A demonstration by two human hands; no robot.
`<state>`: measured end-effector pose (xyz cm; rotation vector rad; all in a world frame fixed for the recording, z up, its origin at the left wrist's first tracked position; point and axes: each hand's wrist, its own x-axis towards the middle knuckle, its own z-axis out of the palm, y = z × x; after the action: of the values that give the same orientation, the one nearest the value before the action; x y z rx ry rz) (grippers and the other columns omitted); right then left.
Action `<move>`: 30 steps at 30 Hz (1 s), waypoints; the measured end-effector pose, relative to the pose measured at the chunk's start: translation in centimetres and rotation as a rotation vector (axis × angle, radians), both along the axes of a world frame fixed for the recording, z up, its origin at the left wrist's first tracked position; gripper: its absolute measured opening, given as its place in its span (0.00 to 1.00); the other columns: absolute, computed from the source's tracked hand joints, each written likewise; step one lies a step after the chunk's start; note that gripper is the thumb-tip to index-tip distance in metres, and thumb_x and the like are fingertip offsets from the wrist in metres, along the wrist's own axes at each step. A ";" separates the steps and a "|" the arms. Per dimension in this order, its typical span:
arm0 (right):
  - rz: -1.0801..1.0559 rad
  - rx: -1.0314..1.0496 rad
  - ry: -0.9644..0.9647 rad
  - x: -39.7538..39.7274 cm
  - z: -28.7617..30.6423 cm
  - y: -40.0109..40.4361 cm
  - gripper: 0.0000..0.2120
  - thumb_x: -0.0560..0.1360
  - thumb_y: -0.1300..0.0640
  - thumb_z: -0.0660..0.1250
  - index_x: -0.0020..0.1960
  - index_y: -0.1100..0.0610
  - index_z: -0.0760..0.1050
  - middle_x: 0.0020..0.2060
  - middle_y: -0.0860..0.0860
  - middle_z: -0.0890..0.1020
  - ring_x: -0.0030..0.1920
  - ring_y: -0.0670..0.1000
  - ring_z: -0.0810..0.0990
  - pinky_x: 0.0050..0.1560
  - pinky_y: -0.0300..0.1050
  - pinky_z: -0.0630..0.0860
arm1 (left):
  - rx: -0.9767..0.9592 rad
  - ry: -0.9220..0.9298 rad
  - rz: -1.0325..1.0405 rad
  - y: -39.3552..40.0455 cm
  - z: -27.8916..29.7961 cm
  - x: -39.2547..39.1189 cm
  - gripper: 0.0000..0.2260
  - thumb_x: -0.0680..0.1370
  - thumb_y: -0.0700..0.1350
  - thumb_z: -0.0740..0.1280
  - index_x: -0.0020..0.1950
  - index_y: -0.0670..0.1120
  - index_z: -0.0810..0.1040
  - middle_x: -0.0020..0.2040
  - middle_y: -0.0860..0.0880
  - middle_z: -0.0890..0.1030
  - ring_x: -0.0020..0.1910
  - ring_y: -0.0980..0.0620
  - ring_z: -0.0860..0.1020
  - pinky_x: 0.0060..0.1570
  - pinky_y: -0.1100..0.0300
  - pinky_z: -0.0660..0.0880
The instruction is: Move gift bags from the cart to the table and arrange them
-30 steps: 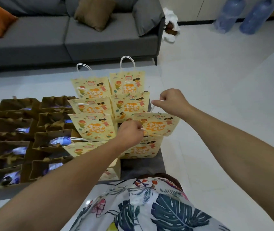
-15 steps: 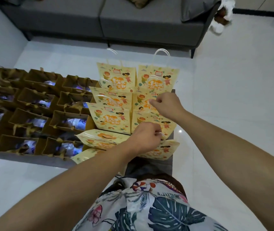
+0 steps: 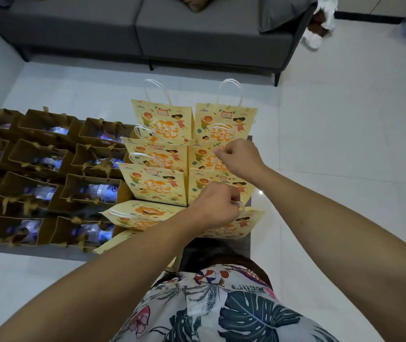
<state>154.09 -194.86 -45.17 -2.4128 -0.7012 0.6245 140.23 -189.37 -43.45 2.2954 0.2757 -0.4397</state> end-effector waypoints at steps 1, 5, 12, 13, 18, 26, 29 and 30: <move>-0.015 -0.001 0.013 0.0 -0.1 0.0 0.29 0.81 0.47 0.66 0.26 0.56 0.61 0.23 0.53 0.64 0.28 0.54 0.65 0.35 0.46 0.67 | 0.000 0.017 -0.007 0.0 -0.2 0.0 0.08 0.74 0.40 0.63 0.40 0.46 0.81 0.36 0.49 0.79 0.38 0.49 0.75 0.38 0.53 0.75; -0.034 -0.007 0.035 0.0 0.0 -0.2 0.28 0.81 0.47 0.66 0.27 0.56 0.62 0.23 0.53 0.64 0.28 0.54 0.65 0.35 0.46 0.66 | 0.004 0.036 0.014 0.4 -0.5 0.0 0.07 0.75 0.41 0.63 0.39 0.49 0.78 0.36 0.52 0.78 0.40 0.49 0.76 0.38 0.57 0.71; -0.079 -0.024 0.031 -0.9 -0.1 -1.1 0.17 0.79 0.45 0.67 0.39 0.56 0.79 0.36 0.46 0.80 0.45 0.49 0.78 0.44 0.46 0.75 | 0.058 0.013 0.041 1.3 -0.5 -0.1 0.06 0.79 0.43 0.64 0.43 0.46 0.80 0.36 0.52 0.76 0.43 0.47 0.77 0.41 0.56 0.71; -0.084 -0.021 0.029 -1.0 -0.1 -1.2 0.15 0.79 0.45 0.67 0.43 0.56 0.81 0.39 0.46 0.81 0.46 0.48 0.78 0.45 0.45 0.74 | 0.059 0.010 0.046 1.3 -0.5 -0.1 0.07 0.79 0.43 0.64 0.45 0.45 0.81 0.36 0.52 0.77 0.43 0.48 0.77 0.42 0.56 0.72; -0.151 0.005 -0.021 -2.3 0.4 -2.7 0.11 0.79 0.47 0.67 0.51 0.53 0.83 0.47 0.48 0.84 0.48 0.48 0.78 0.47 0.44 0.73 | 0.075 -0.018 0.029 1.6 -0.4 -0.7 0.08 0.80 0.45 0.65 0.50 0.45 0.84 0.42 0.51 0.81 0.45 0.50 0.77 0.43 0.59 0.70; -0.142 -0.029 -0.017 -5.4 1.9 -4.6 0.16 0.80 0.45 0.66 0.63 0.51 0.80 0.52 0.49 0.84 0.50 0.51 0.82 0.52 0.45 0.77 | 0.154 -0.041 -0.066 2.0 0.2 -2.4 0.08 0.80 0.47 0.68 0.53 0.45 0.83 0.47 0.49 0.84 0.47 0.50 0.79 0.46 0.57 0.75; -0.151 -0.022 -0.031 -6.9 2.6 -5.2 0.17 0.80 0.45 0.66 0.65 0.51 0.79 0.54 0.48 0.84 0.54 0.51 0.80 0.57 0.48 0.76 | 0.182 -0.025 -0.081 2.1 0.6 -3.4 0.08 0.80 0.49 0.68 0.54 0.46 0.83 0.49 0.50 0.84 0.49 0.50 0.79 0.44 0.59 0.71; -0.152 -0.017 -0.034 -7.5 3.0 -5.5 0.17 0.80 0.45 0.66 0.65 0.51 0.79 0.54 0.49 0.84 0.55 0.52 0.80 0.57 0.48 0.77 | 0.192 -0.021 -0.087 2.2 0.9 -3.8 0.09 0.80 0.49 0.67 0.55 0.46 0.83 0.50 0.50 0.84 0.50 0.50 0.80 0.44 0.59 0.71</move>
<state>146.56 -200.33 -42.15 -2.4699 -0.5221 0.5304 136.44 -187.18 -42.59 2.5054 0.2153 -0.4494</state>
